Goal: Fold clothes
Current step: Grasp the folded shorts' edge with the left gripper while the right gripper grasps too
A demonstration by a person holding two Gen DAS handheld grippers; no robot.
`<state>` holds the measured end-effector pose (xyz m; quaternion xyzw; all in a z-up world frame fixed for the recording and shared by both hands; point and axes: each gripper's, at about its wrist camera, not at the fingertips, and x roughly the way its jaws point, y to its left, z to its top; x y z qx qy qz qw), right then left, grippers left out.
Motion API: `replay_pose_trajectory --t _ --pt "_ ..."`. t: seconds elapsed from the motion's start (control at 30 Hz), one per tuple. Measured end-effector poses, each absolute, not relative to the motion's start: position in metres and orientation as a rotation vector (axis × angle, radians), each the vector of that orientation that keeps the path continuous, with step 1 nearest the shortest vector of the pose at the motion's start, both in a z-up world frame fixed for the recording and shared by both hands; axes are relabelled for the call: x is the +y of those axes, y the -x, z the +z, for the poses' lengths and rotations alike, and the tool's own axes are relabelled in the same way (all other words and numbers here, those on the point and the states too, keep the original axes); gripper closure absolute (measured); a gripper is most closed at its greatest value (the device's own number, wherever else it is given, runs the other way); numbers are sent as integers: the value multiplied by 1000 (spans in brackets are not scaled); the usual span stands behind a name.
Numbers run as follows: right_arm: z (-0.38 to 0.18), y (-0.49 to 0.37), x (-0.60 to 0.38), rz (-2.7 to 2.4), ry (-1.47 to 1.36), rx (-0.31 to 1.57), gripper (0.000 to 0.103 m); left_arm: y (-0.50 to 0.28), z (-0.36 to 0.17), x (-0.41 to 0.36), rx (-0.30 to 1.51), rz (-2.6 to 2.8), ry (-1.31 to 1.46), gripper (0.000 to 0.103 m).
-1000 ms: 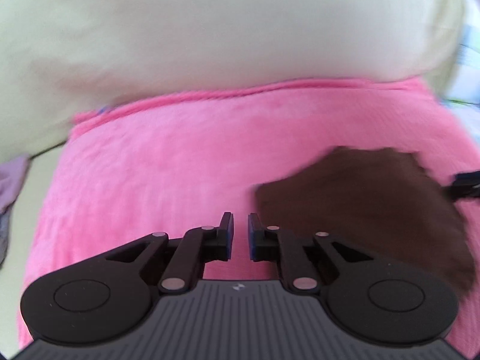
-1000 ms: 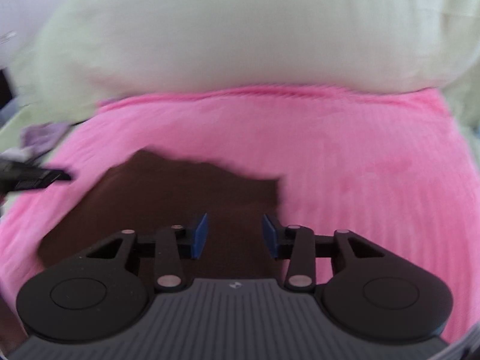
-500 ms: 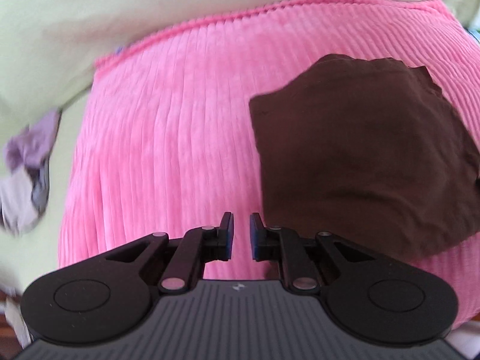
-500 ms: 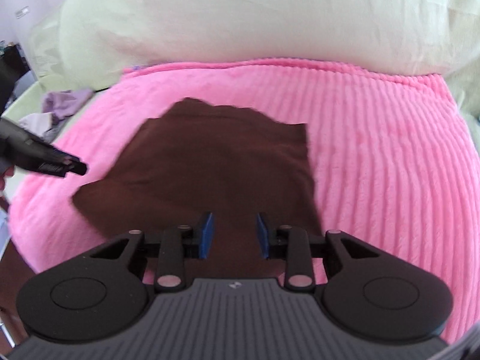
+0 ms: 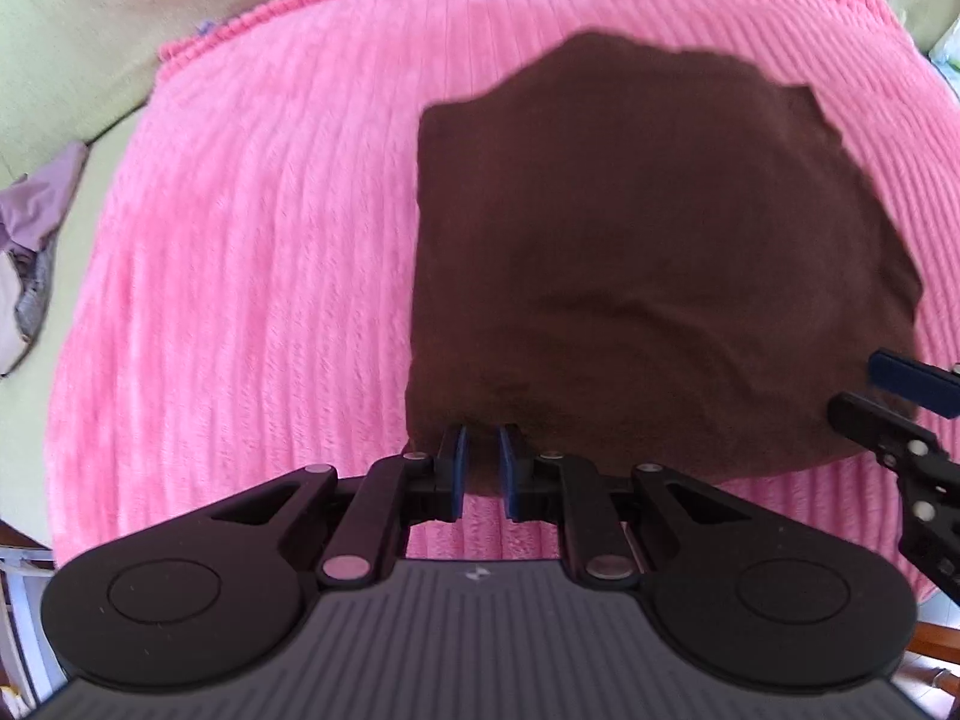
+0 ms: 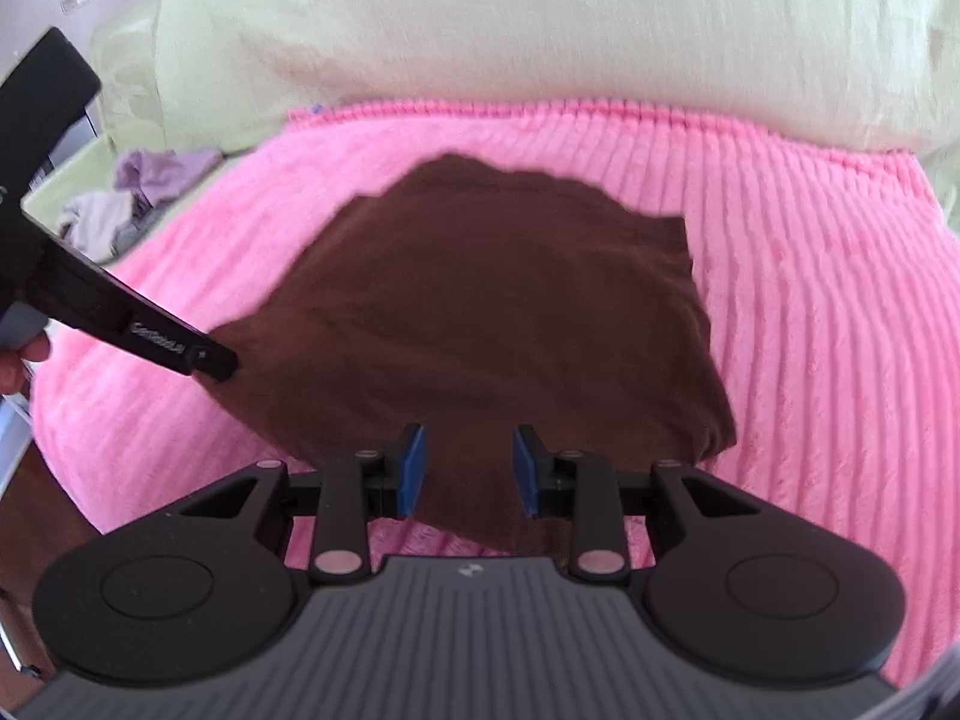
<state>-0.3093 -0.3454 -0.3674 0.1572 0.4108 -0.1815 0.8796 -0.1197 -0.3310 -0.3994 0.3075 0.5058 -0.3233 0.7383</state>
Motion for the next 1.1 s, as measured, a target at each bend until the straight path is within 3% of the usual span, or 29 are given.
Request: replay_pose_trajectory --t 0.13,0.23,0.4,0.57,0.67,0.8,0.93,1.1 --pt "-372 305 -336 -412 -300 858 74 124 -402 -327 1063 -765 -709 85" --pt "-340 317 -322 -481 -339 806 69 125 -379 -306 1061 -824 -702 85" --pt "-293 344 -275 -558 -379 749 57 124 -348 -276 1072 -918 -778 68" --pt "-303 356 -251 -518 -746 718 55 105 -333 -284 988 -1070 -930 68" --pt "-315 344 -245 -499 -774 724 55 85 -323 -326 903 -1215 -991 68" --pt "-328 329 -252 -533 -856 717 53 65 -313 -401 809 -1437 -1097 38" --pt "-336 316 -263 -625 -919 685 46 48 -324 -476 774 -1683 -1237 38" --pt "-361 301 -273 -851 -1119 610 46 42 -363 -540 864 -1919 -1426 38"
